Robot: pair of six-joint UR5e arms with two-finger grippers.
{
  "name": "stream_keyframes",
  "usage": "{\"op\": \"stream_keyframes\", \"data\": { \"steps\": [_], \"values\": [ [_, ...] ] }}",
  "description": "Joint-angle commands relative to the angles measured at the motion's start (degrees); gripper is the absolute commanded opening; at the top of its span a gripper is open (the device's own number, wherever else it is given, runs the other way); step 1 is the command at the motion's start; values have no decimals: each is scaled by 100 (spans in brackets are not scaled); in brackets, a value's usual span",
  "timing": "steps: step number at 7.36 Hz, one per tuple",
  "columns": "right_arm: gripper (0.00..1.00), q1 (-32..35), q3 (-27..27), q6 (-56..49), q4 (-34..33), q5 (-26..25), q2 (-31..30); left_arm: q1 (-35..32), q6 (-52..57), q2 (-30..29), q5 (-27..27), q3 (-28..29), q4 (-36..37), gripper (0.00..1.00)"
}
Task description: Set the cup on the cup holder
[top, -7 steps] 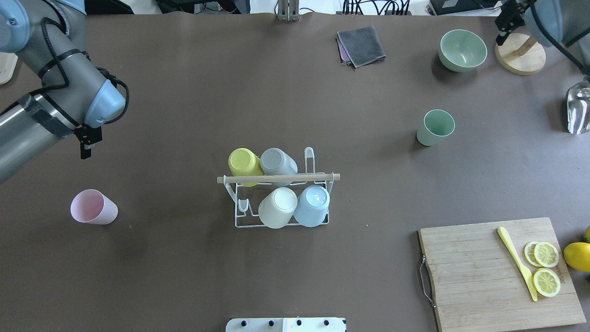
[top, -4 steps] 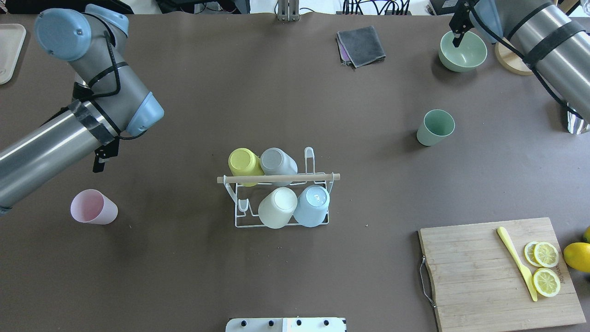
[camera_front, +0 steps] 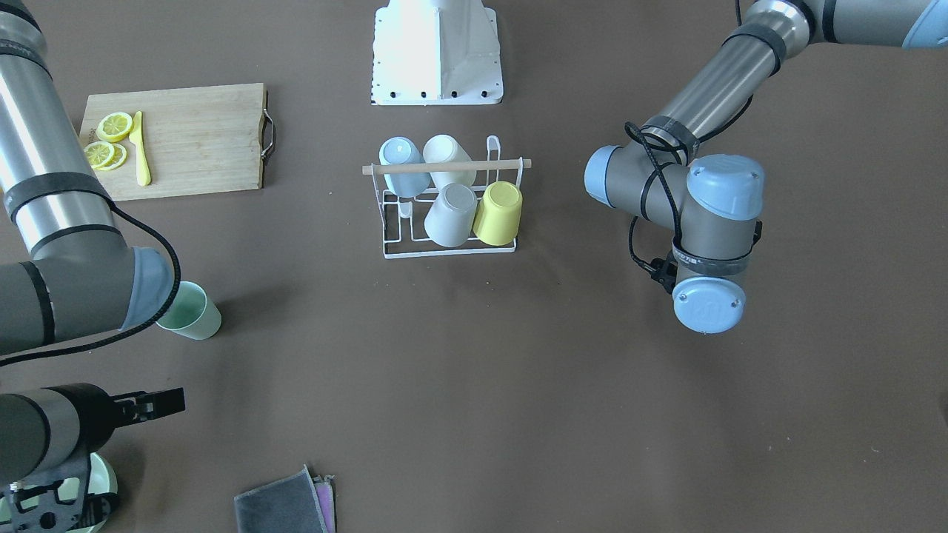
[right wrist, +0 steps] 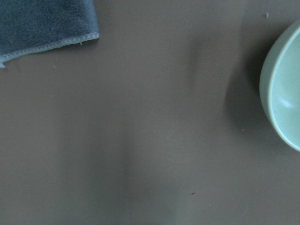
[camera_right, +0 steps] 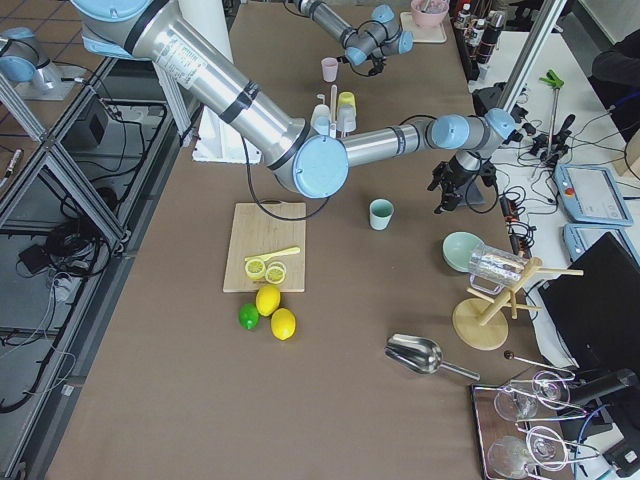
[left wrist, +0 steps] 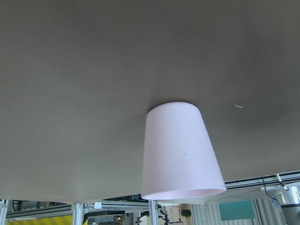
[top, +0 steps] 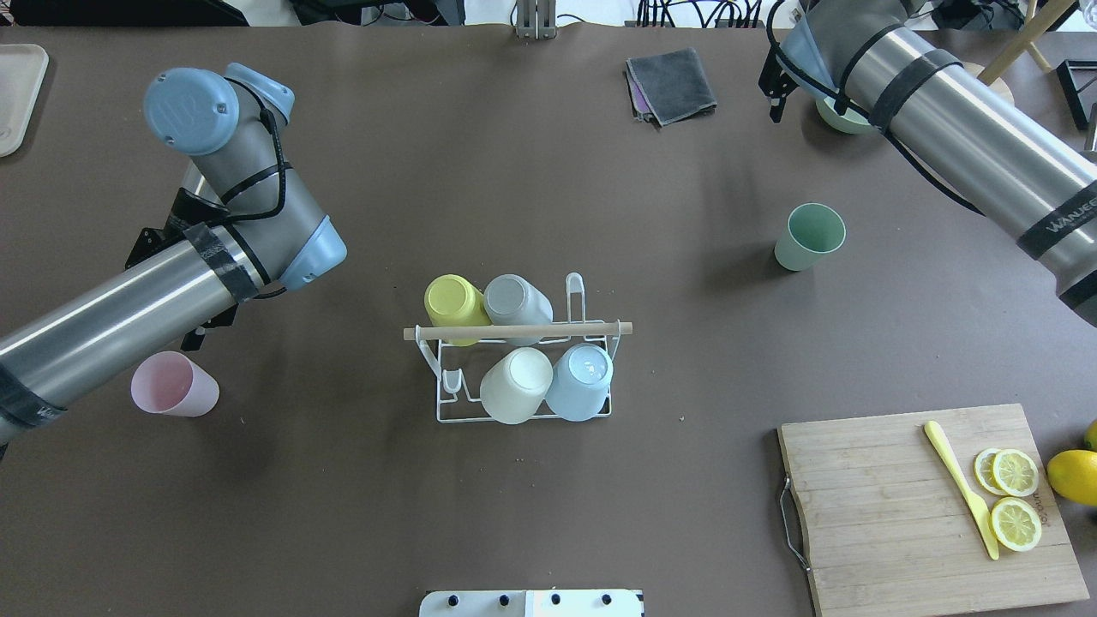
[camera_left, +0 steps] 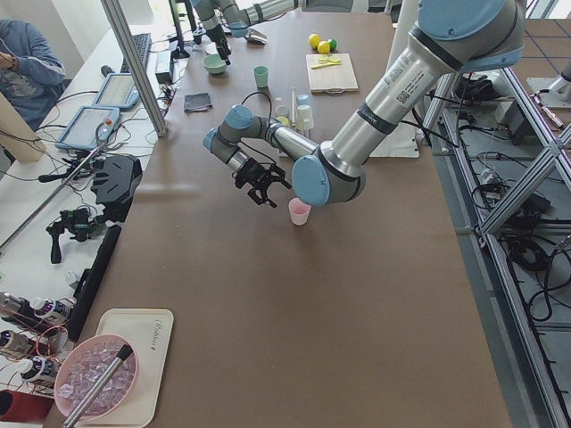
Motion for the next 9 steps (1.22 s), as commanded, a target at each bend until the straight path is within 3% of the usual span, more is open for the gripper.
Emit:
{"op": "stream_keyframes", "data": {
  "steps": [1, 4, 7, 9],
  "values": [
    [100, -255, -801, -456, 11, -88, 244, 250, -214, -79, 182, 214, -73, 98],
    [100, -388, -1603, -632, -224, 42, 656, 443, -250, -44, 200, 364, -196, 98],
    [100, -553, -1238, -993, -1190, 219, 623, 540, -267, -26, 462, 575, -346, 98],
    [100, -678, -1034, -993, -1342, 184, 500, 594, -285, -9, 543, 654, -337, 98]
  ]
}}
